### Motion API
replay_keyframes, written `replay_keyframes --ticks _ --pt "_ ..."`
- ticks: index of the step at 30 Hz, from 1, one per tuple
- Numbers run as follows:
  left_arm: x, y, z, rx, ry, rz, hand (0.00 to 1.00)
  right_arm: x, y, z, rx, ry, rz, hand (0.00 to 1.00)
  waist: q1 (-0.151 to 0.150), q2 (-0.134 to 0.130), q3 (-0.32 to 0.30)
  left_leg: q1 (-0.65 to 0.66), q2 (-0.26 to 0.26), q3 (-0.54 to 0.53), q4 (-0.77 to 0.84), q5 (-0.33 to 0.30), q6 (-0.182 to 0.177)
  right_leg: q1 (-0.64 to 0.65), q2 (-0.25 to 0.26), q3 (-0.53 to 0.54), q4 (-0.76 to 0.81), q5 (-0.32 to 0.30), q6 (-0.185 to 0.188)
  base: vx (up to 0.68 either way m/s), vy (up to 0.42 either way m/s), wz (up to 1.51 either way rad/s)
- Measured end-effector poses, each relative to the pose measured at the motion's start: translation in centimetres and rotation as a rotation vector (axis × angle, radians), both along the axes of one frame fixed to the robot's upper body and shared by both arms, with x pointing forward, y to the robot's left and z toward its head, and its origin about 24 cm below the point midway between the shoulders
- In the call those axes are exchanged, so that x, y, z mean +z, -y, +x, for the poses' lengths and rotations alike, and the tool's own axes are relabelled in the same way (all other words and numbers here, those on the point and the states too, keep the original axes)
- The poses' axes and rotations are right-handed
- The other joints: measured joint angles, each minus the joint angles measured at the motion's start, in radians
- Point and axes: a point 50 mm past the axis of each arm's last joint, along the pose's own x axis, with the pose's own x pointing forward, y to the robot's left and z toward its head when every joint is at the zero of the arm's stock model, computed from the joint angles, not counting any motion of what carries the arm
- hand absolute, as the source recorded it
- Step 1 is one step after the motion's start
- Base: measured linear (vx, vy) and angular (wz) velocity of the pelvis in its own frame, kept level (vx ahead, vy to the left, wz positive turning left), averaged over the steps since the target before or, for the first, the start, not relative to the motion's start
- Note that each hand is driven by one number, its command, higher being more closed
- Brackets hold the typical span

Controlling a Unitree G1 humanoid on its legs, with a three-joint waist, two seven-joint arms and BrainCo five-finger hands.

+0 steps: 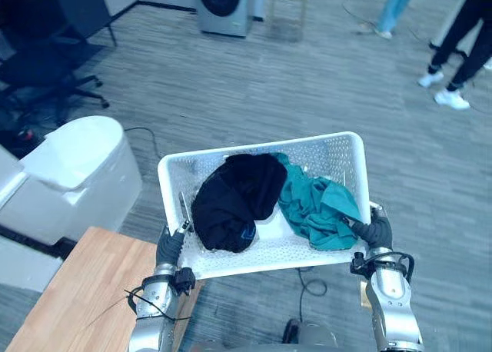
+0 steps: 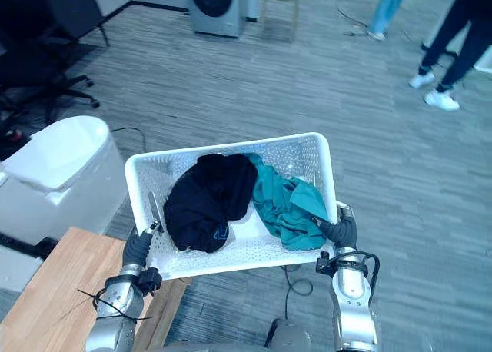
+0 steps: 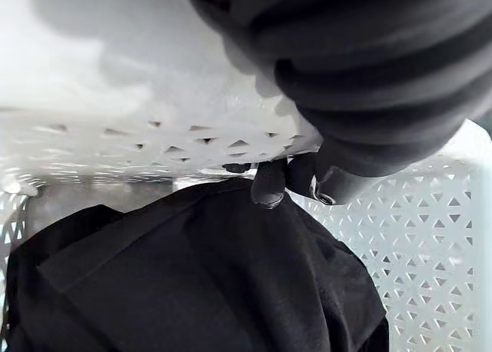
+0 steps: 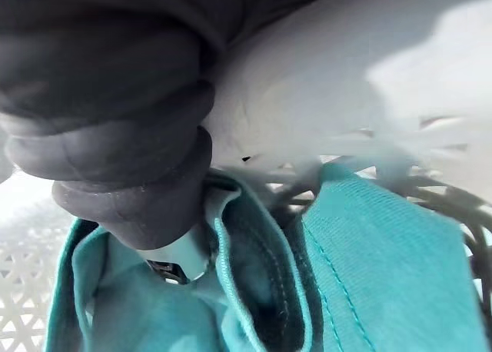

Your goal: Pick up the laundry basket with both hands and put the clothes into the washing machine.

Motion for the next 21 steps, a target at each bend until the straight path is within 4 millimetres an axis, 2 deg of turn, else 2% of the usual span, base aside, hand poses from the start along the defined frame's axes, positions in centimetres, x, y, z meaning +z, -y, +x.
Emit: replay_keyframes --ticks 1,3,6,8,9,10,11,12,13,14,15,16,17,18,19,20,21 --pt "-0.3 0.0 -0.2 0.003 -0.021 -0.007 1.0 -0.4 0.1 -0.1 0.006 -0.02 -0.007 1.0 -0.001 0.017 -0.003 0.001 0.006 -0.015 -0.015 0.006 0.003 0.039 0.04 0.005 -0.098 0.039 -0.005 0.0 -0.07 -0.58" --pt "-0.5 -0.1 -0.4 0.007 -0.029 -0.011 1.0 -0.6 0.0 -0.2 0.008 -0.028 -0.003 1.0 -0.005 0.028 -0.009 -0.002 0.021 -0.026 -0.026 0.024 -0.006 0.105 0.092 0.008 -0.27 0.124 -0.015 0.05 -0.057 -0.29" --pt "-0.5 -0.3 -0.4 0.016 -0.03 -0.016 1.0 -0.5 -0.1 0.0 0.014 -0.024 -0.003 1.0 0.002 0.026 -0.007 -0.023 0.043 -0.053 0.044 0.024 -0.01 0.15 0.12 0.004 -0.359 0.155 -0.019 0.11 -0.051 0.07" --pt "-0.9 -0.9 -0.7 0.044 -0.047 -0.014 1.0 -0.8 -0.8 0.2 0.04 -0.035 0.005 1.0 0.012 0.034 0.025 -0.089 0.108 -0.108 0.315 0.02 -0.003 0.224 0.138 0.004 -0.376 0.143 -0.029 0.13 -0.066 0.06" --pt "-1.0 -1.0 -0.9 0.05 -0.052 -0.017 1.0 -0.8 -0.9 0.3 0.048 -0.034 0.003 1.0 0.021 0.048 0.039 -0.109 0.14 -0.125 0.413 0.024 0.004 0.251 0.152 0.007 -0.376 0.131 -0.033 0.11 -0.052 -0.2" --pt "-1.2 -1.1 -1.3 0.059 -0.062 -0.031 1.0 -0.8 -1.1 0.3 0.056 -0.037 0.001 1.0 0.039 0.079 0.054 -0.167 0.2 -0.164 0.611 0.069 0.087 0.294 0.18 0.014 -0.371 0.104 -0.043 0.08 0.024 -0.34" --pt "-1.5 -1.2 -1.8 0.068 -0.076 -0.039 1.0 -1.0 -1.3 0.1 0.064 -0.046 0.002 1.0 0.059 0.089 0.06 -0.234 0.214 -0.221 0.746 0.176 0.15 0.317 0.191 0.034 -0.362 0.071 -0.053 0.1 0.053 -0.35" --pt "-1.6 -1.4 -2.1 0.074 -0.083 -0.04 1.0 -1.1 -1.4 0.1 0.07 -0.05 0.004 1.0 0.062 0.082 0.061 -0.262 0.205 -0.26 0.787 0.25 0.135 0.321 0.187 0.042 -0.357 0.06 -0.061 0.16 0.078 -0.2" --pt "-1.7 -1.5 -2.4 0.08 -0.087 -0.043 1.0 -0.9 -1.7 0.1 0.08 -0.043 0.007 1.0 0.067 0.057 0.067 -0.335 0.172 -0.314 0.849 0.278 0.086 0.325 0.17 0.049 -0.347 0.04 -0.059 0.23 0.04 0.05" --pt "-1.5 -1.3 -2.3 0.077 -0.076 -0.048 1.0 -0.5 -1.5 0.3 0.079 -0.031 -0.008 1.0 0.063 0.051 0.073 -0.405 0.114 -0.35 0.825 0.174 0.052 0.312 0.155 0.049 -0.341 0.028 -0.06 0.24 0.04 0.1" --pt "-1.5 -1.2 -2.3 0.079 -0.074 -0.055 1.0 -0.3 -1.3 0.6 0.082 -0.025 -0.017 1.0 0.063 0.044 0.079 -0.435 0.08 -0.363 0.768 0.145 0.047 0.304 0.143 0.053 -0.338 0.022 -0.061 0.23 0.066 -0.03" --pt "-1.5 -1.0 -2.3 0.082 -0.071 -0.064 1.0 0.0 -1.3 0.9 0.088 -0.017 -0.026 1.0 0.074 0.039 0.085 -0.458 0.035 -0.371 0.646 0.124 0.034 0.301 0.123 0.062 -0.339 0.016 -0.056 0.24 0.093 -0.35" --pt "-1.5 -0.8 -2.3 0.086 -0.068 -0.076 1.0 0.2 -1.2 1.2 0.096 -0.013 -0.037 1.0 0.095 0.031 0.092 -0.479 -0.001 -0.378 0.397 0.138 0.012 0.303 0.113 0.078 -0.346 0.001 -0.042 0.33 0.134 -0.48" --pt "-1.5 -0.8 -2.3 0.09 -0.065 -0.081 1.0 0.4 -1.2 1.3 0.1 -0.008 -0.042 1.0 0.108 0.047 0.085 -0.479 -0.005 -0.391 0.237 0.168 -0.023 0.31 0.113 0.084 -0.346 -0.009 -0.026 0.31 0.134 -0.49" --pt "-1.5 -0.8 -2.3 0.093 -0.064 -0.082 1.0 0.4 -1.2 1.5 0.104 -0.005 -0.044 1.0 0.112 0.042 0.088 -0.468 -0.013 -0.401 0.129 0.241 -0.033 0.323 0.109 0.091 -0.347 -0.024 -0.011 0.47 0.196 -0.41" --pt "-1.4 -1.2 -2.4 0.103 -0.063 -0.072 1.0 0.1 -1.8 1.9 0.117 -0.016 -0.029 1.0 0.114 0.002 0.084 -0.442 -0.046 -0.386 0.104 0.303 0.014 0.334 0.074 0.114 -0.341 -0.04 0.016 0.44 0.166 -0.25" --pt "-1.2 -1.5 -2.4 0.114 -0.056 -0.082 1.0 0.4 -2.1 2.4 0.127 -0.005 -0.025 1.0 0.106 -0.017 0.084 -0.455 -0.059 -0.371 0.144 0.28 0.051 0.333 0.051 0.118 -0.335 -0.044 0.035 0.47 0.16 -0.14"
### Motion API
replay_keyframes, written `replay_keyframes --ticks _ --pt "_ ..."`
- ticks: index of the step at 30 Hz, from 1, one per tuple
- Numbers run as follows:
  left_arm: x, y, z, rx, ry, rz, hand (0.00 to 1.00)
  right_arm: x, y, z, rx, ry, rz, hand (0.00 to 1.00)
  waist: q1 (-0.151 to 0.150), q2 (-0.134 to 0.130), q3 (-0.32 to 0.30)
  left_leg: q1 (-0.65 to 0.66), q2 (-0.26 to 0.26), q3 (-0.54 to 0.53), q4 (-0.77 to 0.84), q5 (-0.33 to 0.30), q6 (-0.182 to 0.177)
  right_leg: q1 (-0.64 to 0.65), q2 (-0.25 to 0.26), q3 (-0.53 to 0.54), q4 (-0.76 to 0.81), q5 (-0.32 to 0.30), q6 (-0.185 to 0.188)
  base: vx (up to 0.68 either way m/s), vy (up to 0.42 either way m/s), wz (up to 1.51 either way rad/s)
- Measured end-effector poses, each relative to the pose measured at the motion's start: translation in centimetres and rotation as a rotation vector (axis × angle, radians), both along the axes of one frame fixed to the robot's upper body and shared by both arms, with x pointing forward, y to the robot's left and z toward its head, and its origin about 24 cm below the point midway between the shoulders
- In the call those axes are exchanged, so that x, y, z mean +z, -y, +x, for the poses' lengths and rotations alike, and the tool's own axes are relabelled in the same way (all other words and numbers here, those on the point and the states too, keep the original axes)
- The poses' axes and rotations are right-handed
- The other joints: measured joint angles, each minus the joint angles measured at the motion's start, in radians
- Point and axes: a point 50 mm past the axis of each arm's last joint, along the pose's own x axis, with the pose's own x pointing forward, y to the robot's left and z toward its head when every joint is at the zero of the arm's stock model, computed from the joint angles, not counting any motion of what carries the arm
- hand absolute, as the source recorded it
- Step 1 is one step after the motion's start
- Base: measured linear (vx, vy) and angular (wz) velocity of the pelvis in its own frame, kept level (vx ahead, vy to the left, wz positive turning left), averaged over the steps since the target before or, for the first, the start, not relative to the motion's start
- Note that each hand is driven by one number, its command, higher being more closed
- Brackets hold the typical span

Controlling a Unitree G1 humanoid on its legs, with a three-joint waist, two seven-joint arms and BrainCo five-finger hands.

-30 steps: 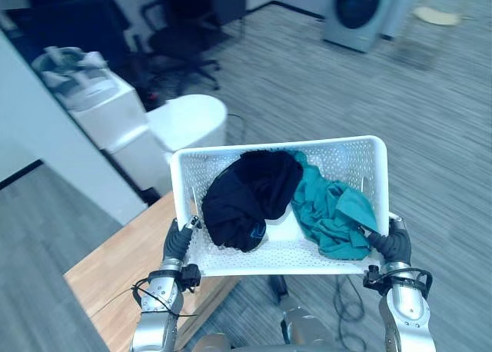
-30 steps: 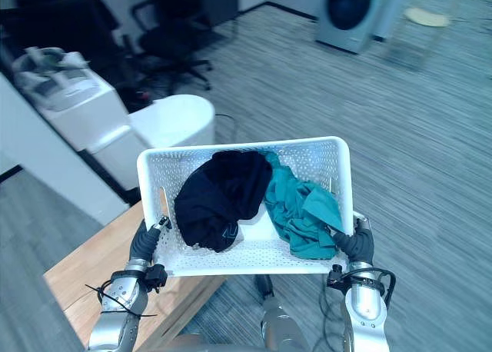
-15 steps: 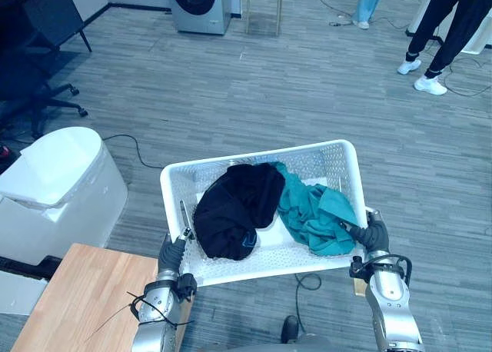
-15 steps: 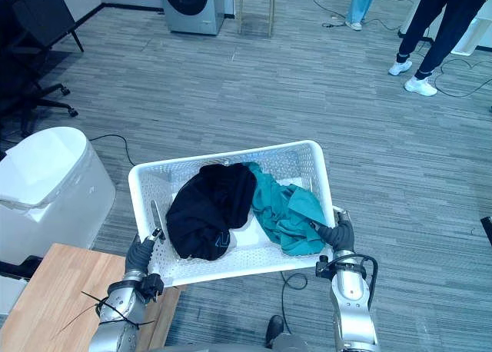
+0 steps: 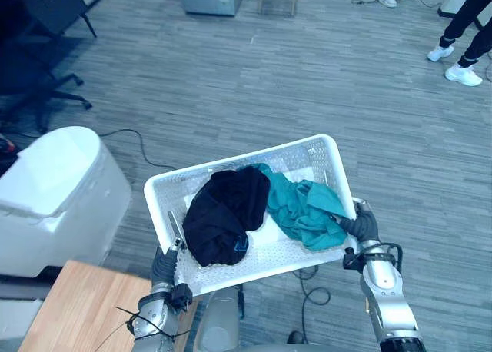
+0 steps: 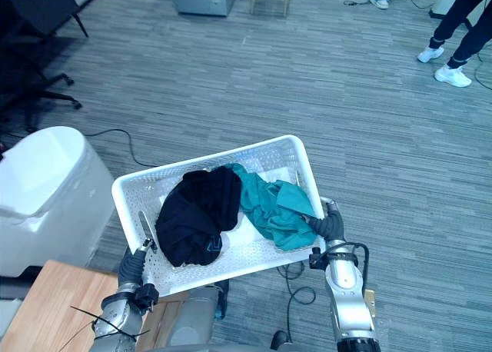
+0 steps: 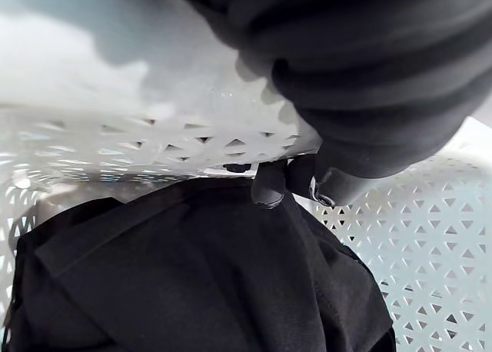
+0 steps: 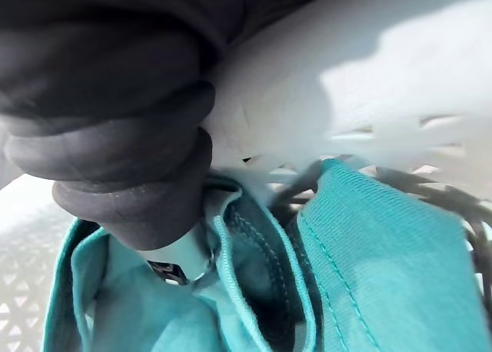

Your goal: Pick up the laundry basket with both hands and put the clothes into the washing machine.

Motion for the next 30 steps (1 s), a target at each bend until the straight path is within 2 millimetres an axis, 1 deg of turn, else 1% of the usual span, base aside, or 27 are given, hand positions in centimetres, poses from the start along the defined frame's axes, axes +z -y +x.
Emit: replay_keyframes --ticks 1,2,4,5,6,7,8,9,10,12,13,14,15,16,18,19,20,21,22,23,24,25,26,27,28,29,30 --pt "0.0 0.0 0.0 0.005 0.001 -0.009 1.0 0.3 0.0 0.2 0.006 0.01 -0.006 1.0 -0.005 0.0 0.0 -0.016 0.001 0.012 0.051 -0.028 0.024 0.005 -0.007 0.008 0.003 0.0 0.007 0.4 0.15 -0.24" --pt "0.1 0.0 0.2 0.013 0.006 -0.013 1.0 0.5 -0.1 0.5 0.013 0.017 -0.012 1.0 0.003 0.0 -0.001 -0.025 0.004 0.035 0.13 -0.081 0.034 0.009 -0.026 0.027 0.029 -0.003 0.013 0.57 0.243 -0.36" --pt "0.2 0.0 0.2 0.017 0.008 -0.01 1.0 0.4 -0.1 0.5 0.012 0.016 -0.01 1.0 0.001 0.002 -0.001 0.02 -0.021 0.047 0.148 -0.136 0.052 -0.033 -0.067 0.027 0.195 -0.028 0.051 0.5 0.244 -0.3" --pt "0.2 -0.1 0.2 0.014 0.007 -0.005 1.0 0.1 -0.2 0.5 0.012 0.004 -0.004 1.0 -0.009 0.007 -0.001 0.09 -0.038 0.058 0.102 -0.184 0.072 -0.109 -0.097 0.04 0.423 -0.036 0.064 0.42 0.263 -0.1" --pt "0.2 -0.3 0.2 0.009 0.0 0.006 1.0 -0.3 -0.4 0.5 0.01 -0.01 0.009 1.0 -0.031 0.002 0.002 0.157 -0.064 0.063 0.066 -0.207 0.089 -0.216 -0.145 0.053 0.7 0.029 0.042 0.5 0.301 0.0" --pt "0.1 -0.4 0.2 0.002 -0.007 0.014 1.0 -0.5 -0.5 0.4 0.008 -0.019 0.014 1.0 -0.044 0.002 0.004 0.193 -0.075 0.063 0.052 -0.218 0.096 -0.265 -0.165 0.055 0.837 0.064 0.023 0.43 0.22 0.17" --pt "0.1 -0.6 0.1 -0.005 -0.018 0.029 1.0 -1.0 -0.5 0.1 0.004 -0.039 0.022 1.0 -0.057 0.013 0.01 0.276 -0.086 0.06 0.022 -0.237 0.105 -0.344 -0.18 0.056 1.053 0.068 0.006 0.43 0.175 0.12" --pt "0.2 -0.9 0.1 -0.01 -0.023 0.043 1.0 -1.3 -0.6 -0.1 0.0 -0.049 0.031 1.0 -0.066 0.029 0.017 0.357 -0.083 0.06 -0.025 -0.24 0.105 -0.399 -0.174 0.031 1.149 0.056 -0.005 0.43 0.158 0.07" --pt "0.3 -1.0 0.2 -0.01 -0.021 0.05 1.0 -1.3 -0.7 -0.1 0.0 -0.049 0.038 1.0 -0.079 0.035 0.018 0.393 -0.081 0.056 -0.054 -0.24 0.105 -0.427 -0.172 -0.001 1.159 0.047 -0.017 0.42 0.115 0.03" --pt "0.8 -1.3 0.3 -0.014 -0.004 0.074 1.0 -1.2 -1.1 0.0 -0.003 -0.04 0.056 1.0 -0.096 0.042 0.019 0.467 -0.084 0.048 -0.128 -0.241 0.102 -0.518 -0.156 -0.07 1.102 0.015 -0.021 0.39 0.062 0.12" --pt "1.0 -1.5 0.4 -0.019 0.003 0.084 1.0 -1.3 -1.1 -0.1 -0.01 -0.041 0.066 1.0 -0.113 0.047 0.022 0.502 -0.083 0.035 -0.161 -0.245 0.094 -0.561 -0.138 -0.11 0.989 0.0 -0.021 0.46 0.023 0.29" --pt "1.1 -1.4 0.6 -0.026 0.004 0.085 1.0 -1.5 -0.9 -0.3 -0.021 -0.05 0.076 1.0 -0.127 0.047 0.022 0.537 -0.08 0.023 -0.188 -0.254 0.078 -0.581 -0.12 -0.153 0.82 0.003 -0.026 0.48 0.01 0.36" --pt "1.1 -1.4 0.6 -0.03 0.004 0.085 1.0 -1.7 -0.8 -0.5 -0.026 -0.055 0.081 1.0 -0.134 0.05 0.024 0.553 -0.081 0.015 -0.201 -0.258 0.071 -0.584 -0.113 -0.174 0.712 0.012 -0.029 0.62 -0.035 0.39" --pt "1.1 -1.1 1.0 -0.049 0.004 0.088 1.0 -1.9 -0.6 -0.8 -0.041 -0.063 0.096 1.0 -0.138 0.037 0.021 0.614 -0.082 0.006 -0.244 -0.276 0.04 -0.574 -0.074 -0.196 0.333 0.114 -0.025 0.68 -0.085 0.35" --pt "0.9 -0.9 1.4 -0.079 -0.002 0.096 1.0 -2.2 -0.2 -1.2 -0.065 -0.073 0.1 1.0 -0.141 0.025 0.016 0.661 -0.09 -0.017 -0.265 -0.291 0.012 -0.572 -0.072 -0.188 0.162 0.184 -0.016 0.61 -0.118 0.42" --pt "0.9 -0.8 1.6 -0.088 -0.008 0.096 1.0 -2.4 0.0 -1.5 -0.074 -0.084 0.1 1.0 -0.152 0.02 0.015 0.693 -0.09 -0.044 -0.267 -0.309 -0.016 -0.575 -0.077 -0.183 0.159 0.212 -0.044 0.67 -0.195 0.53" --pt "0.3 -0.3 1.4 -0.097 -0.031 0.08 1.0 -2.8 0.4 -2.0 -0.088 -0.105 0.096 1.0 -0.162 0.059 0.01 0.721 -0.035 -0.076 -0.22 -0.321 -0.037 -0.576 -0.038 -0.163 0.236 0.3 -0.137 0.68 -0.204 0.33" --pt "0.1 0.0 1.3 -0.097 -0.037 0.07 1.0 -2.8 0.6 -2.0 -0.087 -0.107 0.089 1.0 -0.16 0.084 0.005 0.705 -0.004 -0.077 -0.168 -0.32 -0.04 -0.579 -0.024 -0.173 0.273 0.28 -0.15 0.83 -0.26 0.05" --pt "0.1 0.0 1.3 -0.1 -0.037 0.066 1.0 -2.6 0.7 -1.9 -0.083 -0.103 0.081 1.0 -0.159 0.105 0.002 0.644 0.04 -0.074 -0.004 -0.292 -0.082 -0.581 -0.003 -0.202 0.341 0.226 -0.183 0.71 -0.259 -0.21" --pt "0.0 0.2 1.3 -0.097 -0.037 0.057 1.0 -2.5 0.8 -1.8 -0.082 -0.1 0.078 1.0 -0.158 0.121 0.011 0.568 0.076 -0.069 0.217 -0.197 -0.091 -0.552 0.034 -0.21 0.392 0.177 -0.197 0.87 -0.303 -0.33" --pt "-0.3 0.3 1.0 -0.087 -0.05 0.044 1.0 -2.6 1.0 -1.9 -0.076 -0.105 0.067 1.0 -0.152 0.133 0.017 0.504 0.108 -0.06 0.391 -0.021 -0.089 -0.501 0.065 -0.203 0.396 0.138 -0.213 0.73 -0.225 -0.46" --pt "-0.6 0.4 0.7 -0.08 -0.065 0.036 1.0 -2.7 0.9 -2.0 -0.069 -0.111 0.061 1.0 -0.141 0.135 0.018 0.468 0.122 -0.056 0.478 0.162 -0.096 -0.459 0.088 -0.187 0.376 0.121 -0.223 0.74 -0.137 -0.73" --pt "-1.0 0.7 0.2 -0.077 -0.077 0.017 1.0 -2.6 1.0 -2.0 -0.05 -0.114 0.042 1.0 -0.114 0.143 0.023 0.371 0.13 -0.079 0.694 0.276 -0.11 -0.363 0.129 -0.151 0.325 0.084 -0.228 0.71 -0.068 -0.95" --pt "-1.0 0.9 0.2 -0.072 -0.074 0.007 1.0 -2.4 1.1 -1.8 -0.051 -0.105 0.038 1.0 -0.086 0.145 0.039 0.262 0.121 -0.089 0.917 0.162 -0.081 -0.266 0.155 -0.109 0.28 0.061 -0.241 0.71 -0.038 -0.94" --pt "-1.0 0.8 0.2 -0.068 -0.073 0.008 1.0 -2.2 1.2 -1.7 -0.051 -0.099 0.033 1.0 -0.075 0.139 0.05 0.218 0.111 -0.087 0.977 0.111 -0.062 -0.216 0.156 -0.09 0.26 0.047 -0.235 0.68 0.02 -0.95" --pt "-1.1 0.6 -0.1 -0.057 -0.079 0.004 1.0 -2.1 0.9 -1.5 -0.034 -0.094 0.024 1.0 -0.053 0.126 0.058 0.132 0.09 -0.071 1.0 0.022 -0.011 -0.131 0.149 -0.043 0.215 0.023 -0.229 0.67 0.073 -0.95" --pt "-1.0 0.4 -0.2 -0.043 -0.066 0.002 1.0 -1.8 0.7 -1.1 -0.02 -0.083 0.021 1.0 -0.037 0.118 0.06 0.045 0.072 -0.056 0.935 -0.043 -0.006 -0.069 0.131 -0.009 0.172 -0.003 -0.208 0.65 0.096 -0.96"
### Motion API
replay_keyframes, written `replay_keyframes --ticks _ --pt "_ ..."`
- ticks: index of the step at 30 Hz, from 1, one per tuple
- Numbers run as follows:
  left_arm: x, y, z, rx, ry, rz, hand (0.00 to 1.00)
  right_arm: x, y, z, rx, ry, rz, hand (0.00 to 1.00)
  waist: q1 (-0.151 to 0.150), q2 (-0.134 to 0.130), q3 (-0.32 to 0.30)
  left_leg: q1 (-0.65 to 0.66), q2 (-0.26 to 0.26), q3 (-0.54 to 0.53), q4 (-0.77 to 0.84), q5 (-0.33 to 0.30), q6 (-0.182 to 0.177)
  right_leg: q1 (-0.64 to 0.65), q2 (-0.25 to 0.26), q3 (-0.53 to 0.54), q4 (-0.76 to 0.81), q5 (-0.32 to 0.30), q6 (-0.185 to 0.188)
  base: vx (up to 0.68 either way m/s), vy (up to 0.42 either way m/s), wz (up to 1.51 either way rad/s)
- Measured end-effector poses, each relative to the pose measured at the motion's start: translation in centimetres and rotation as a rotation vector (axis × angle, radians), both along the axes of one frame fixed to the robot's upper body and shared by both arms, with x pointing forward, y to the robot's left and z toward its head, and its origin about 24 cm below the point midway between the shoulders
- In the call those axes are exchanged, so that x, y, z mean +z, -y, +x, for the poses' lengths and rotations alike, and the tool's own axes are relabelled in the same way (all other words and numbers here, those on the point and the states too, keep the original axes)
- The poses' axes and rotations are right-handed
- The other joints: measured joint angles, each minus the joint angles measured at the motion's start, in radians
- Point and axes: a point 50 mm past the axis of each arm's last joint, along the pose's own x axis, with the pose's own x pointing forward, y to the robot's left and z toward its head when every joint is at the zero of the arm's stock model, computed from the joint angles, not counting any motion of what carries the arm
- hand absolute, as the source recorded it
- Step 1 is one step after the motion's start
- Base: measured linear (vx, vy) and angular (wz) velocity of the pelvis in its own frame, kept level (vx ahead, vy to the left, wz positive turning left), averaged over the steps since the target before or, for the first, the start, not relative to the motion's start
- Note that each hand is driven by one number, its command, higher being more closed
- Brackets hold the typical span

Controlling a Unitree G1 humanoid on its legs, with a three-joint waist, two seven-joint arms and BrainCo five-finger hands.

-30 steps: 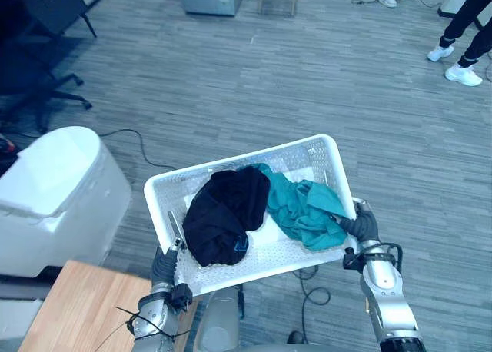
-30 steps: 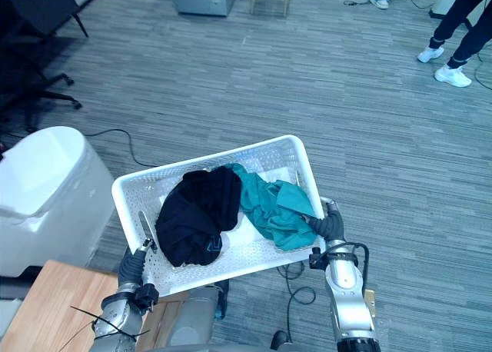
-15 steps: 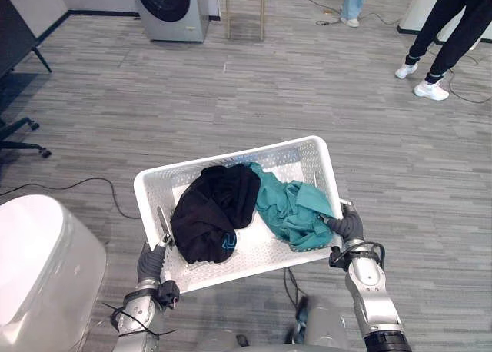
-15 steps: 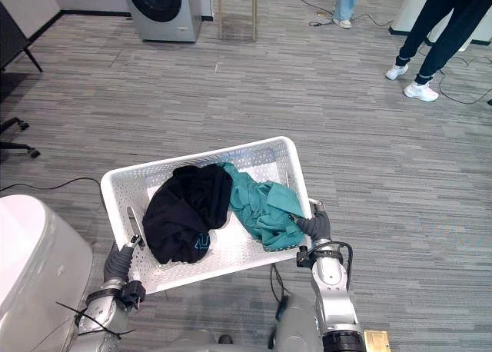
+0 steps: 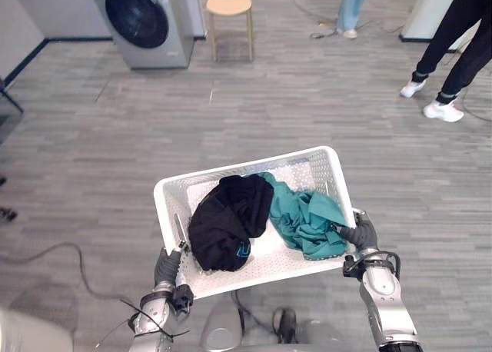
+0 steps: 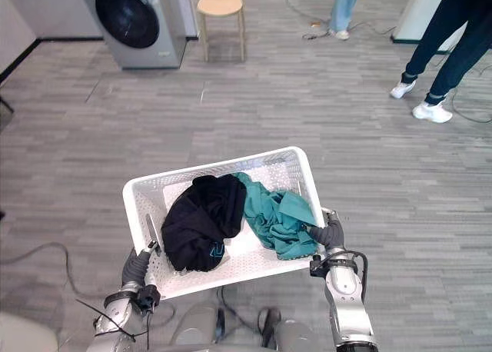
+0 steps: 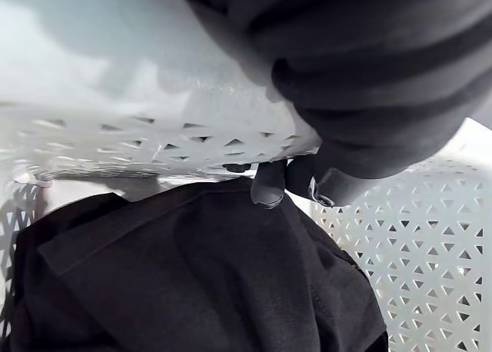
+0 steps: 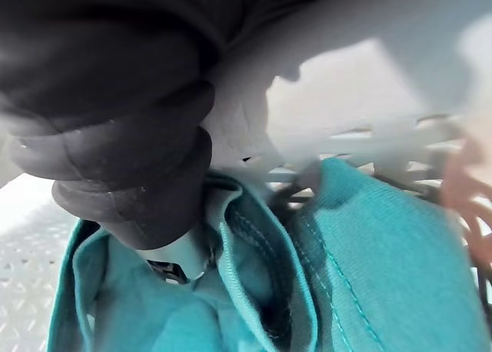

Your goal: Pick up the laundry basket with both hands and put the clothes into the washing machine.

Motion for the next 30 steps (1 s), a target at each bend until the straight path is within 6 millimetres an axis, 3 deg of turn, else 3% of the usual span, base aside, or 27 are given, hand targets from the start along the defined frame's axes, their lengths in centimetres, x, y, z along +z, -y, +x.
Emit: replay_keyframes --ticks 1,3,4,5,6,7,8,9,10,11,12,13,14,15,17,18,20,21,22,23,24,25,26,27,28,29,30 --pt "0.0 0.0 0.0 0.005 0.005 -0.002 1.0 0.2 -0.1 0.2 0.006 0.007 -0.002 1.0 0.012 0.0 0.0 -0.039 -0.006 0.005 -0.066 -0.027 -0.001 0.025 -0.01 0.014 -0.016 -0.018 0.012 0.65 0.159 -1.04" --pt "0.1 -0.2 -0.1 0.035 0.018 -0.013 1.0 0.9 -0.4 1.0 0.036 0.034 -0.022 1.0 0.045 0.001 0.0 -0.113 -0.033 0.012 -0.514 -0.05 -0.02 0.104 -0.07 0.048 -0.052 -0.101 0.067 0.79 0.291 -1.03" --pt "0.1 -0.3 -0.2 0.044 0.018 -0.017 1.0 1.0 -0.5 1.1 0.043 0.036 -0.025 1.0 0.048 0.005 -0.004 -0.106 -0.034 0.02 -0.671 -0.034 -0.043 0.123 -0.085 0.057 -0.06 -0.117 0.088 0.95 0.407 -0.77" --pt "0.1 -0.2 -0.7 0.056 0.017 -0.026 1.0 1.0 -0.6 1.2 0.056 0.037 -0.034 1.0 0.046 0.027 -0.019 -0.072 -0.021 0.046 -0.977 0.065 -0.113 0.184 -0.096 0.08 -0.095 -0.16 0.117 0.81 0.357 -0.39" --pt "0.1 -0.3 -0.8 0.055 0.015 -0.022 1.0 0.8 -0.6 1.2 0.053 0.03 -0.029 1.0 0.048 0.02 -0.021 -0.059 -0.033 0.086 -0.976 0.158 -0.084 0.218 -0.11 0.104 -0.113 -0.186 0.121 0.82 0.341 -0.13" --pt "0.2 -0.5 -0.5 0.059 0.013 -0.016 1.0 0.5 -0.8 1.8 0.052 0.017 -0.022 1.0 0.034 -0.03 -0.028 -0.079 -0.082 0.122 -0.891 0.072 -0.024 0.229 -0.155 0.161 -0.114 -0.123 0.155 0.65 0.266 0.03" --pt "0.1 -0.2 -0.5 0.067 0.01 -0.029 1.0 0.8 -0.9 2.4 0.069 0.018 -0.032 1.0 0.033 -0.026 -0.028 -0.093 -0.083 0.129 -0.804 0.026 0.048 0.233 -0.166 0.167 -0.084 -0.078 0.196 0.81 0.381 -0.08" --pt "-0.2 -0.1 -1.0 0.085 -0.011 -0.044 1.0 0.5 -0.9 2.6 0.072 0.0 -0.037 1.0 0.048 -0.034 -0.028 -0.071 -0.088 0.17 -0.72 -0.032 0.129 0.223 -0.196 0.178 0.032 -0.037 0.269 0.79 0.438 -0.11" --pt "-0.4 -0.2 -1.4 0.09 -0.025 -0.039 1.0 0.2 -1.0 2.3 0.073 -0.012 -0.031 1.0 0.047 -0.056 -0.037 -0.031 -0.119 0.182 -0.715 -0.067 0.134 0.176 -0.23 0.185 0.197 -0.017 0.318 0.9 0.517 0.03" --pt "-0.2 -0.5 -1.7 0.093 -0.026 -0.026 1.0 -0.3 -1.3 1.7 0.076 -0.031 -0.017 1.0 0.039 -0.077 -0.049 0.054 -0.171 0.176 -0.766 -0.145 0.133 0.064 -0.252 0.239 0.512 0.051 0.378 0.7 0.395 0.27" --pt "-0.2 -0.6 -1.7 0.091 -0.026 -0.017 1.0 -0.5 -1.3 1.5 0.073 -0.037 -0.01 1.0 0.035 -0.09 -0.049 0.089 -0.197 0.177 -0.778 -0.16 0.125 0.006 -0.259 0.264 0.673 0.093 0.401 0.68 0.307 0.4" --pt "-0.1 -1.0 -1.6 0.085 -0.033 -0.002 1.0 -0.8 -1.4 1.2 0.069 -0.048 0.001 1.0 0.024 -0.099 -0.048 0.163 -0.242 0.166 -0.82 -0.177 0.14 -0.093 -0.26 0.289 0.923 0.142 0.394 0.66 0.228 0.53" --pt "-0.2 -0.9 -1.8 0.066 -0.047 0.007 1.0 -1.5 -1.6 0.6 0.062 -0.071 0.025 1.0 0.0 -0.098 -0.046 0.264 -0.28 0.136 -0.889 -0.184 0.148 -0.18 -0.25 0.281 1.083 0.126 0.364 0.66 0.196 0.54" --pt "-0.3 -1.0 -2.0 0.065 -0.054 0.011 1.0 -1.6 -1.6 0.4 0.059 -0.078 0.03 1.0 -0.01 -0.088 -0.044 0.318 -0.288 0.116 -0.929 -0.184 0.148 -0.223 -0.238 0.264 1.117 0.103 0.333 0.63 0.16 0.51" --pt "-0.3 -1.0 -1.9 0.029 -0.062 0.031 1.0 -2.1 -1.1 -0.6 0.027 -0.095 0.039 1.0 -0.044 -0.052 -0.044 0.466 -0.287 0.049 -1.048 -0.183 0.147 -0.354 -0.236 0.135 1.067 -0.009 0.207 0.66 0.133 0.65" --pt "-0.1 -0.9 -1.7 0.012 -0.057 0.041 1.0 -2.1 -1.0 -1.0 0.01 -0.095 0.053 1.0 -0.06 -0.05 -0.041 0.533 -0.285 0.01 -1.094 -0.187 0.14 -0.428 -0.245 0.066 0.967 -0.052 0.185 0.75 0.076 0.81" --pt "0.2 -0.8 -1.1 -0.014 -0.042 0.049 1.0 -2.0 -0.5 -1.8 -0.021 -0.09 0.06 1.0 -0.072 -0.045 -0.04 0.601 -0.265 -0.034 -1.133 -0.198 0.121 -0.477 -0.239 -0.019 0.714 -0.06 0.165 0.59 -0.008 0.8" --pt "0.5 -0.5 -0.5 -0.048 -0.023 0.056 1.0 -1.8 -0.1 -2.4 -0.055 -0.078 0.069 1.0 -0.086 -0.046 -0.043 0.658 -0.24 -0.066 -1.157 -0.217 0.087 -0.458 -0.2 -0.089 0.309 0.021 0.2 0.55 -0.064 0.78" --pt "0.6 -0.5 -0.3 -0.053 -0.018 0.061 1.0 -1.7 0.0 -2.5 -0.061 -0.073 0.072 1.0 -0.093 -0.059 -0.047 0.682 -0.239 -0.08 -1.163 -0.225 0.075 -0.457 -0.187 -0.095 0.18 0.064 0.217 0.84 -0.138 0.93" --pt "0.7 -0.4 -0.2 -0.06 -0.015 0.062 1.0 -1.7 -0.1 -2.5 -0.067 -0.074 0.077 1.0 -0.097 -0.08 -0.053 0.735 -0.238 -0.112 -1.153 -0.245 0.042 -0.465 -0.177 -0.079 0.106 0.135 0.193 0.76 -0.183 0.98" --pt "0.4 0.1 -0.3 -0.063 -0.026 0.045 1.0 -1.8 0.5 -2.7 -0.082 -0.085 0.065 1.0 -0.124 -0.07 -0.062 0.76 -0.208 -0.145 -1.066 -0.265 0.025 -0.448 -0.149 -0.031 0.184 0.239 0.103 0.78 -0.201 0.98" --pt "0.2 0.4 -0.3 -0.061 -0.03 0.03 1.0 -1.8 0.8 -2.8 -0.087 -0.086 0.054 1.0 -0.131 -0.055 -0.064 0.744 -0.188 -0.146 -0.981 -0.265 0.024 -0.443 -0.137 -0.032 0.233 0.227 0.097 0.79 -0.209 0.77" --pt "0.1 0.9 -0.3 -0.051 -0.03 0.009 1.0 -1.4 1.2 -2.8 -0.083 -0.073 0.032 1.0 -0.13 -0.002 -0.072 0.649 -0.129 -0.12 -0.731 -0.219 -0.015 -0.412 -0.108 -0.079 0.28 0.15 0.084 0.62 -0.155 0.31" --pt "0.1 0.9 -0.2 -0.045 -0.026 0.005 1.0 -1.2 1.3 -2.8 -0.078 -0.065 0.025 1.0 -0.128 0.018 -0.069 0.58 -0.106 -0.098 -0.593 -0.143 -0.033 -0.392 -0.085 -0.087 0.285 0.121 0.081 0.77 -0.171 -0.15" --pt "-0.1 0.7 -0.6 -0.02 -0.035 -0.002 1.0 -0.9 0.9 -2.5 -0.049 -0.056 0.016 1.0 -0.102 0.033 -0.06 0.478 -0.056 -0.026 -0.393 0.192 -0.069 -0.323 -0.038 -0.068 0.254 0.079 0.074 0.92 -0.168 -0.43" --pt "-0.3 0.5 -0.9 -0.008 -0.043 -0.008 1.0 -0.8 0.6 -2.3 -0.038 -0.053 0.019 1.0 -0.082 0.039 -0.044 0.376 0.008 -0.005 -0.182 0.256 -0.033 -0.211 -0.004 -0.053 0.182 0.048 0.067 0.92 -0.155 -0.43" --pt "-0.2 0.6 -0.8 -0.015 -0.04 -0.008 1.0 -0.9 0.5 -2.4 -0.044 -0.058 0.028 1.0 -0.077 0.037 -0.034 0.315 0.025 0.004 -0.079 0.199 -0.009 -0.147 0.007 -0.051 0.149 0.035 0.066 0.92 -0.12 -0.19"
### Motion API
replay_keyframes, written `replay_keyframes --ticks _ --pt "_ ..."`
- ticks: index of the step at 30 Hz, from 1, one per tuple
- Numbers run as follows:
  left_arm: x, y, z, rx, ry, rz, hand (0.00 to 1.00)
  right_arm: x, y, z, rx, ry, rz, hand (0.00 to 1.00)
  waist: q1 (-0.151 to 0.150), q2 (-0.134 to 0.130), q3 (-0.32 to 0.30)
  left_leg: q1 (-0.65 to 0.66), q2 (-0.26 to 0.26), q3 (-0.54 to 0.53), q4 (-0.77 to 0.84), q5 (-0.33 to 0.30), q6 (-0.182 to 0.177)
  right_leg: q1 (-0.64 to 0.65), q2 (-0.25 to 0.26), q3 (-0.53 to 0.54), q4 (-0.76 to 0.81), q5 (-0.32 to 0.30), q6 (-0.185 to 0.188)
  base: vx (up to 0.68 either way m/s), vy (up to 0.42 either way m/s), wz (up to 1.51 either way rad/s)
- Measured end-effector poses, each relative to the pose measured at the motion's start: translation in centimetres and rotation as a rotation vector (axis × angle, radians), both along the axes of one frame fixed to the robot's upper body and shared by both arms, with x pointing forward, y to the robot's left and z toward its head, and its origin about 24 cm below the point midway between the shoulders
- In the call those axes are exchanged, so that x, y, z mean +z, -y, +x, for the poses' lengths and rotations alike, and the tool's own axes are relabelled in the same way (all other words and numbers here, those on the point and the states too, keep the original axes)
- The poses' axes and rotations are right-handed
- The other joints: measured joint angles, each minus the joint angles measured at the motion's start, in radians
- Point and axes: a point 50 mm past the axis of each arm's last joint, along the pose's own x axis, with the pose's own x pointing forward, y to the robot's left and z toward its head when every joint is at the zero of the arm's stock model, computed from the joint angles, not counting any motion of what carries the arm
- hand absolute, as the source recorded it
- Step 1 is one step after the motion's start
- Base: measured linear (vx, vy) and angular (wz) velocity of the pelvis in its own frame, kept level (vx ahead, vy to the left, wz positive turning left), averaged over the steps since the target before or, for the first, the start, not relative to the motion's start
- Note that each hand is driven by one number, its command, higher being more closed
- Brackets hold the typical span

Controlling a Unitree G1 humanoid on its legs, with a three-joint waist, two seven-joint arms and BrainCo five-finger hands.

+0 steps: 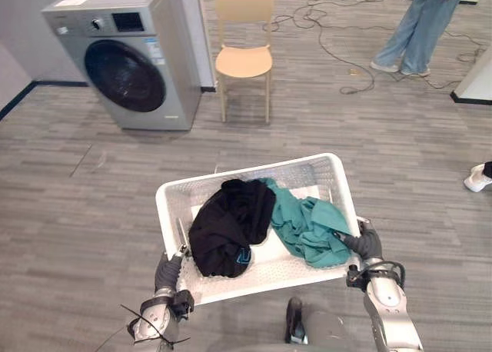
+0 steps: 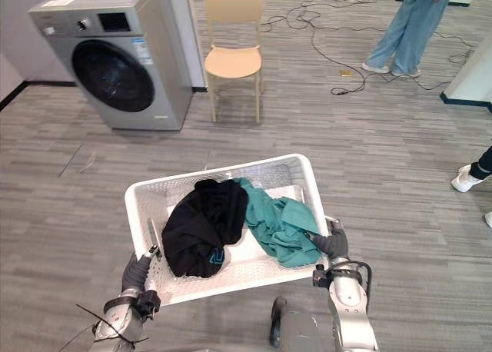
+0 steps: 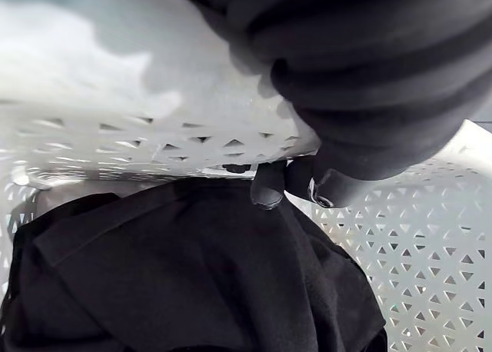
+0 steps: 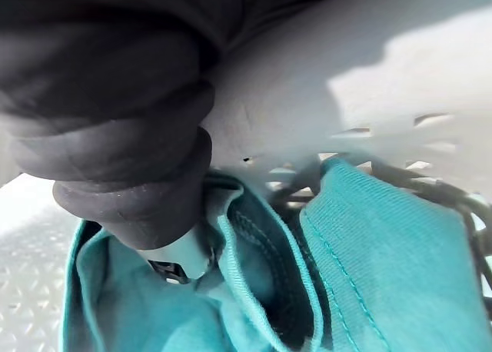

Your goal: Pick up the laundry basket with both hands and put the clothes into the washing machine.

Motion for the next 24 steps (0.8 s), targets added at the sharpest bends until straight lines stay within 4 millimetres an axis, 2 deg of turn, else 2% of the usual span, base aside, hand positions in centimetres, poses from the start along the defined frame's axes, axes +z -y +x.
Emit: replay_keyframes --ticks 1,2,3,4,5,6,7,8,9,10,11,12,13,14,15,16,17,18,19,20,21,22,23,24 --pt "-0.1 -0.1 -0.1 -0.002 -0.005 0.002 1.0 -0.1 0.2 -0.2 -0.011 -0.005 0.002 1.0 0.012 -0.025 0.019 -0.088 -0.002 0.009 0.093 -0.129 0.033 0.108 -0.005 0.019 -0.056 -0.022 0.013 0.76 -0.057 -0.24" --pt "-0.1 -0.2 -0.2 0.0 -0.004 0.005 1.0 0.0 0.0 0.1 -0.001 0.001 0.0 1.0 0.04 -0.05 0.03 -0.178 -0.004 0.043 0.068 -0.218 0.041 0.196 -0.023 0.048 -0.116 -0.034 0.018 0.76 -0.036 -0.37" --pt "0.0 -0.2 -0.1 0.001 0.001 0.004 1.0 0.2 0.0 0.3 0.001 0.008 0.0 1.0 0.045 -0.06 0.032 -0.228 -0.004 0.065 0.026 -0.252 0.041 0.232 -0.036 0.06 -0.149 -0.037 0.021 0.74 0.031 -0.54" --pt "0.2 -0.2 0.1 0.004 0.015 0.002 1.0 0.4 0.0 0.7 0.007 0.02 -0.004 1.0 0.064 -0.076 0.025 -0.323 -0.014 0.099 -0.129 -0.297 0.03 0.272 -0.069 0.08 -0.193 -0.054 0.046 0.74 0.112 -0.55" --pt "0.3 -0.2 0.3 0.008 0.026 -0.001 1.0 0.5 0.0 1.2 0.013 0.029 -0.008 1.0 0.068 -0.091 0.034 -0.367 -0.027 0.119 -0.392 -0.295 0.018 0.316 -0.103 0.091 -0.224 -0.076 0.072 0.89 0.203 -0.56" --pt "0.3 -0.1 0.3 0.012 0.027 -0.005 1.0 0.5 0.1 1.5 0.017 0.028 -0.01 1.0 0.067 -0.084 0.032 -0.376 -0.04 0.112 -0.628 -0.264 -0.028 0.35 -0.124 0.094 -0.242 -0.094 0.097 0.75 0.217 -0.47" --pt "0.1 0.1 0.0 0.017 0.02 -0.014 1.0 0.3 0.2 1.4 0.021 0.02 -0.018 1.0 0.068 -0.052 0.013 -0.367 -0.034 0.098 -0.855 -0.202 -0.086 0.38 -0.124 0.105 -0.261 -0.106 0.116 0.96 0.359 -0.39" --pt "0.0 0.0 0.0 0.017 0.007 -0.011 1.0 -0.2 0.3 1.4 0.02 -0.002 -0.01 1.0 0.065 -0.056 0.014 -0.36 -0.049 0.122 -0.821 -0.08 -0.013 0.426 -0.146 0.127 -0.27 -0.113 0.124 0.81 0.336 -0.24" --pt "0.0 -0.2 0.1 0.017 -0.001 -0.002 1.0 -0.5 0.1 1.5 0.018 -0.016 -0.001 1.0 0.059 -0.081 0.011 -0.357 -0.074 0.149 -0.779 -0.126 0.038 0.427 -0.189 0.131 -0.227 -0.108 0.127 0.82 0.352 -0.08" --pt "0.0 -0.2 0.2 0.015 -0.003 -0.002 1.0 -0.4 0.1 1.7 0.019 -0.014 -0.002 1.0 0.058 -0.085 0.011 -0.356 -0.083 0.165 -0.747 -0.146 0.066 0.416 -0.211 0.14 -0.183 -0.098 0.144 0.63 0.29 -0.04" --pt "-0.1 0.0 0.2 0.014 -0.006 -0.009 1.0 -0.4 0.2 1.8 0.023 -0.011 -0.007 1.0 0.066 -0.096 0.006 -0.344 -0.1 0.202 -0.682 -0.205 0.099 0.382 -0.257 0.172 -0.067 -0.077 0.18 0.76 0.371 -0.13" --pt "-0.1 0.0 0.2 0.022 -0.007 -0.006 1.0 -0.5 0.1 1.7 0.025 -0.018 -0.002 1.0 0.065 -0.114 0.003 -0.302 -0.144 0.216 -0.665 -0.256 0.121 0.314 -0.304 0.205 0.129 -0.032 0.234 0.73 0.374 -0.11" --pt "0.0 -0.1 0.2 0.026 -0.007 -0.003 1.0 -0.6 0.1 1.7 0.025 -0.019 -0.001 1.0 0.064 -0.117 0.003 -0.265 -0.165 0.217 -0.685 -0.293 0.124 0.265 -0.322 0.227 0.255 0.025 0.267 0.65 0.365 0.03" --pt "0.1 -0.3 0.2 0.025 -0.006 0.006 1.0 -0.6 -0.1 1.8 0.024 -0.02 0.008 1.0 0.061 -0.126 0.009 -0.201 -0.199 0.214 -0.721 -0.334 0.125 0.177 -0.35 0.255 0.471 0.145 0.264 0.6 0.307 0.31" --pt "0.1 -0.6 0.3 0.013 -0.012 0.026 1.0 -1.0 -0.2 1.5 0.015 -0.034 0.02 1.0 0.046 -0.138 0.015 -0.088 -0.25 0.193 -0.776 -0.353 0.126 0.047 -0.373 0.233 0.789 0.146 0.205 0.71 0.304 0.54" --pt "0.0 -0.7 0.1 0.007 -0.02 0.033 1.0 -1.4 -0.3 1.0 0.013 -0.049 0.028 1.0 0.026 -0.128 0.012 -0.014 -0.262 0.163 -0.829 -0.353 0.126 0.001 -0.36 0.195 0.865 0.103 0.165 0.59 0.203 0.65" --pt "-0.1 -0.8 -0.1 0.005 -0.027 0.036 1.0 -1.5 -0.5 0.8 0.01 -0.054 0.035 1.0 0.017 -0.117 0.007 0.039 -0.263 0.142 -0.878 -0.353 0.126 -0.031 -0.345 0.155 0.879 0.065 0.141 0.61 0.175 0.66" --pt "-0.1 -0.9 -0.2 -0.007 -0.031 0.046 1.0 -1.8 -0.6 0.3 0.003 -0.06 0.044 1.0 0.007 -0.102 0.0 0.142 -0.261 0.107 -0.968 -0.35 0.121 -0.115 -0.321 0.068 0.832 -0.024 0.122 0.62 0.139 0.49" --pt "0.1 -1.0 0.0 -0.019 -0.027 0.056 1.0 -1.8 -0.6 0.2 -0.002 -0.058 0.05 1.0 0.007 -0.102 0.0 0.172 -0.261 0.093 -0.997 -0.35 0.118 -0.152 -0.312 0.041 0.788 -0.056 0.121 0.72 0.108 0.6" --pt "0.4 -1.1 0.5 -0.04 -0.012 0.073 1.0 -1.7 -0.5 0.0 -0.014 -0.054 0.056 1.0 0.005 -0.102 -0.001 0.218 -0.259 0.06 -1.035 -0.358 0.105 -0.223 -0.286 -0.014 0.645 -0.1 0.109 0.59 0.036 0.55" --pt "0.5 -1.0 0.8 -0.049 -0.006 0.076 1.0 -1.8 -0.4 -0.1 -0.023 -0.055 0.061 1.0 -0.005 -0.102 -0.001 0.234 -0.251 0.043 -1.05 -0.362 0.096 -0.244 -0.268 -0.041 0.533 -0.102 0.108 0.59 -0.021 0.84" --pt "0.6 -1.0 0.9 -0.059 0.0 0.082 1.0 -1.8 -0.5 -0.2 -0.039 -0.054 0.078 1.0 -0.022 -0.105 -0.003 0.276 -0.242 0.01 -1.086 -0.373 0.078 -0.263 -0.233 -0.094 0.253 -0.061 0.105 0.64 -0.066 0.81" --pt "0.6 -1.0 0.9 -0.062 -0.001 0.083 1.0 -1.7 -0.4 -0.4 -0.04 -0.051 0.076 1.0 -0.026 -0.112 -0.005 0.322 -0.243 -0.009 -1.114 -0.39 0.049 -0.279 -0.197 -0.109 0.027 0.028 0.092 0.66 -0.086 0.71" --pt "0.6 -0.9 0.9 -0.064 -0.003 0.081 1.0 -1.7 -0.4 -0.6 -0.042 -0.052 0.075 1.0 -0.026 -0.121 -0.009 0.344 -0.242 -0.022 -1.122 -0.401 0.033 -0.286 -0.182 -0.092 -0.031 0.089 0.082 0.7 -0.129 0.75"
